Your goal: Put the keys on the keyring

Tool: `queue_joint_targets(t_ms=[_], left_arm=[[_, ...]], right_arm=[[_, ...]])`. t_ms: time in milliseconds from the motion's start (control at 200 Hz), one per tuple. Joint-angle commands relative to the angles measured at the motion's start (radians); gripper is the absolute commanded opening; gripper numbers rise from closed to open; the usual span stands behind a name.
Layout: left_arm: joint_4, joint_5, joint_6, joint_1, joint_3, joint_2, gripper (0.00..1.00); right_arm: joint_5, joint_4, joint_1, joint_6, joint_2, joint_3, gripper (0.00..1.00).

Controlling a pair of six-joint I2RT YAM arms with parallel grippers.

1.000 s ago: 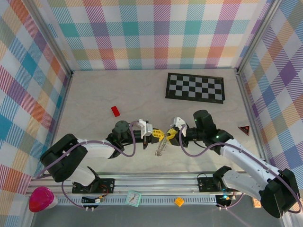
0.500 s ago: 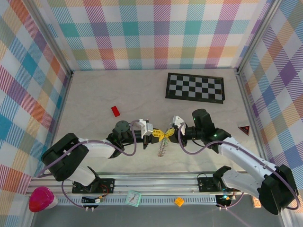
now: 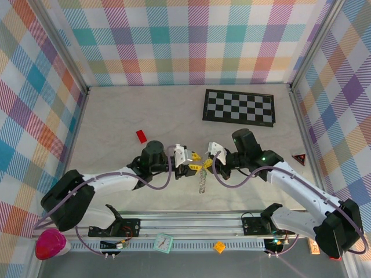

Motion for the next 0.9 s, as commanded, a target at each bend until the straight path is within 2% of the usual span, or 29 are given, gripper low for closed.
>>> queue_joint_targets(t_ms=[0, 410, 730, 870, 895], left_arm=[[-0.28, -0.05, 0.174, -0.01, 0.054, -0.029, 0.35], [-0.265, 0.01, 0.119, -0.009, 0.085, -0.045, 0.18], [-0.188, 0.074, 0.045, -0.009, 0.076, -0.045, 0.16], [-0.176, 0.081, 0.036, -0.008, 0.071, -0.038, 0.0], [-0.176, 0.081, 0.037, -0.008, 0.071, -0.037, 0.0]], right_arm=[[0.047, -0.12, 0.026, -0.135, 0.015, 0.073, 0.0], [0.09, -0.144, 0.109, -0.176, 0.068, 0.16, 0.0], [0.107, -0.125, 0.134, -0.172, 0.105, 0.167, 0.0], [0.108, -0.127, 0.134, -0.175, 0.106, 0.167, 0.0], [0.111, -0.125, 0.134, -0.167, 0.102, 0.167, 0.0]])
